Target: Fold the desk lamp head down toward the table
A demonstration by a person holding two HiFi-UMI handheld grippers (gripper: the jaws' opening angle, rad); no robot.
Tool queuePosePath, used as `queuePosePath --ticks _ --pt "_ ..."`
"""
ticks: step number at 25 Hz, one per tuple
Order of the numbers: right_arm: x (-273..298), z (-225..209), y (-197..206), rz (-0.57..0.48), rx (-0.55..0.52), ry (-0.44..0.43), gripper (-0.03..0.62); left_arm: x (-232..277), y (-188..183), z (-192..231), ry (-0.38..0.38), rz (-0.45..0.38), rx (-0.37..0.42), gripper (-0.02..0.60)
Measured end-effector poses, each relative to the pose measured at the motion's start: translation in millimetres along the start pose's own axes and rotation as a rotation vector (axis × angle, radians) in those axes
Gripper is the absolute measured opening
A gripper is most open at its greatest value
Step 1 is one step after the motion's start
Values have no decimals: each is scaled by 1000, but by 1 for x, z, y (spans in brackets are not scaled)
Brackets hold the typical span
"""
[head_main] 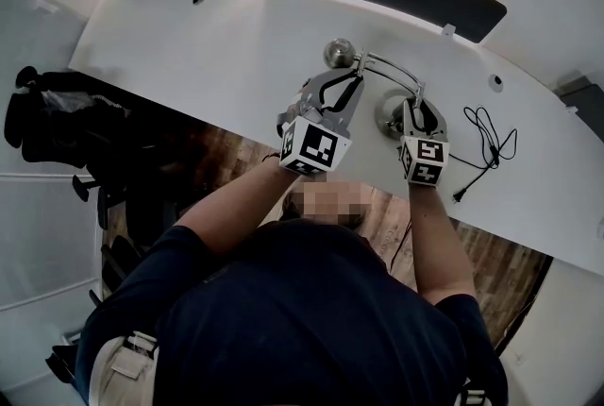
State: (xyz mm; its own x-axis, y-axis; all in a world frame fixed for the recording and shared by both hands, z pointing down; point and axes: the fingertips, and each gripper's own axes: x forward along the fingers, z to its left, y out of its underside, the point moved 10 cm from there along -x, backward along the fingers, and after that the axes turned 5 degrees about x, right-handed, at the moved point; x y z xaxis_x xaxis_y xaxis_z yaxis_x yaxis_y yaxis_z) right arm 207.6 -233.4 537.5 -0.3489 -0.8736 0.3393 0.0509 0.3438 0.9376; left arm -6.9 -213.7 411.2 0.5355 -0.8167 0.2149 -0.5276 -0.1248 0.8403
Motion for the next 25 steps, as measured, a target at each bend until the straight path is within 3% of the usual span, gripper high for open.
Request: queuePosePath --ticks 17,25 --pt "1 2 -1 13 -11 13 121 15 70 -14 44 145 -168 51" --pt "3 2 -1 20 -12 18 123 26 84 -24 82 190 -234 54"
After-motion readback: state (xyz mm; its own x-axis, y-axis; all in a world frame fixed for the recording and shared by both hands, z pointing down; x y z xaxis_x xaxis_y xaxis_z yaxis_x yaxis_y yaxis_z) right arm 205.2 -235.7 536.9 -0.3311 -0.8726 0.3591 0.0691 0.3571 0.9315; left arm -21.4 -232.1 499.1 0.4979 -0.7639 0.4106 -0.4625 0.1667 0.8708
